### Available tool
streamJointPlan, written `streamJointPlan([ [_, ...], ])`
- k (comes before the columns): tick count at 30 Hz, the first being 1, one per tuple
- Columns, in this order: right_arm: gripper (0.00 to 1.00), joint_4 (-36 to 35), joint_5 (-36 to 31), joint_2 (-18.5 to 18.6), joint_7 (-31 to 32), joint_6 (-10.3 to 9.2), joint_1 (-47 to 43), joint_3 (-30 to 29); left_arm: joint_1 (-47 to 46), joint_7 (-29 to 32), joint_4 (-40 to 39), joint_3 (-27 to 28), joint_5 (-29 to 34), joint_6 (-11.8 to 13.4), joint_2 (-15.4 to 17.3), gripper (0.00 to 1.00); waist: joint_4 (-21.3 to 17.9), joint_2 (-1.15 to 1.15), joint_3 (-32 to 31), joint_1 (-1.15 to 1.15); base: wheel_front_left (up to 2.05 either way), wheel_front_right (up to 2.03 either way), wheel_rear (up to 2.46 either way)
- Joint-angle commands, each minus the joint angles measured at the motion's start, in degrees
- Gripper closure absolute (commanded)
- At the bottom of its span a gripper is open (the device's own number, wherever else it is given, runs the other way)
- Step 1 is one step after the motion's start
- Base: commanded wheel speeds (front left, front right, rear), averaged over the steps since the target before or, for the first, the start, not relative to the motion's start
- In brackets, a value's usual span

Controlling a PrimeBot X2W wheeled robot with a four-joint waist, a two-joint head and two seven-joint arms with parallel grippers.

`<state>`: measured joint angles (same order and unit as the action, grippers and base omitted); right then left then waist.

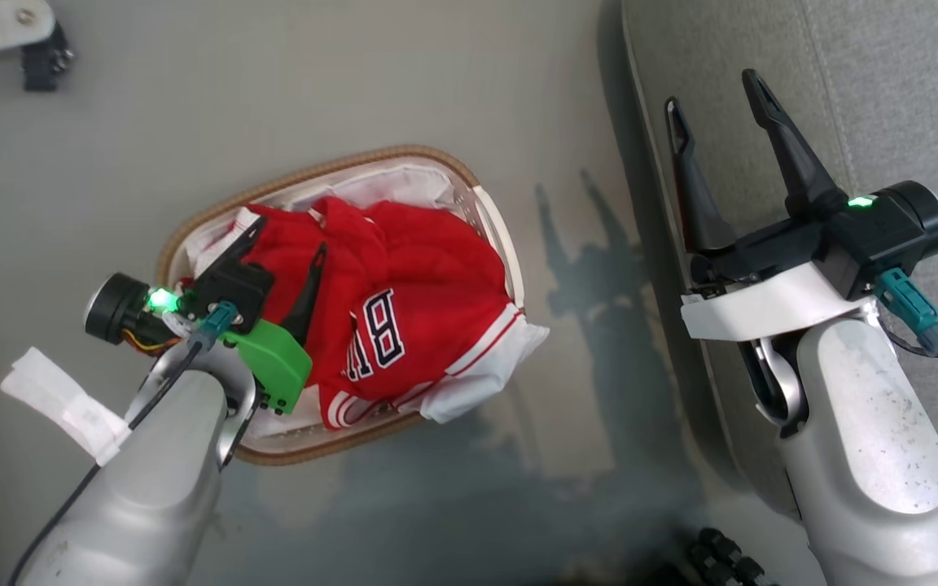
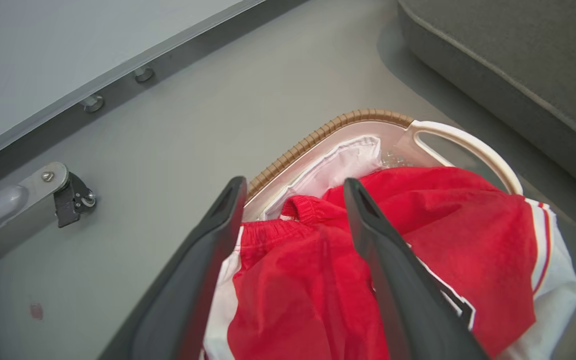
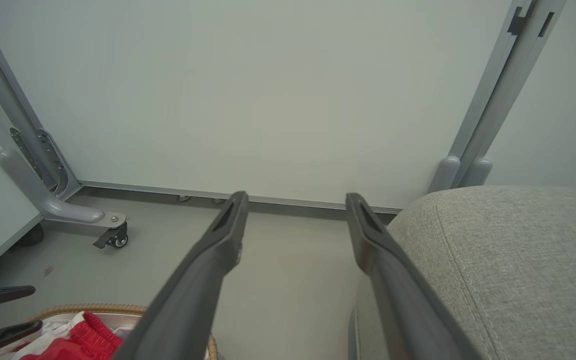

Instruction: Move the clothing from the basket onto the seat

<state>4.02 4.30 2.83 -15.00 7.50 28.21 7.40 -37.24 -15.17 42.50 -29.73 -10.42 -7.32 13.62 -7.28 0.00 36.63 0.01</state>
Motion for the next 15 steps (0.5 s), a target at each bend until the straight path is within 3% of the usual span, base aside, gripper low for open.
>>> streamJointPlan([
  [1,0.0,-0.53,0.42,0.14,-0.28,-0.02,1.05,0.14,-1.97,0.03,0.7,-0.95,-0.45,-0.23,1.04,0.0,-3.12,0.0,5.94,-0.01,0.0,0.0,0.0],
  [15,0.0,-2.18,3.03,0.14,-0.28,-0.02,2.33,2.57,-12.03,0.03,11.22,-10.4,0.68,-0.2,5.8,0.0,-5.31,0.0,14.06,-0.01,0.0,0.0,0.0],
])
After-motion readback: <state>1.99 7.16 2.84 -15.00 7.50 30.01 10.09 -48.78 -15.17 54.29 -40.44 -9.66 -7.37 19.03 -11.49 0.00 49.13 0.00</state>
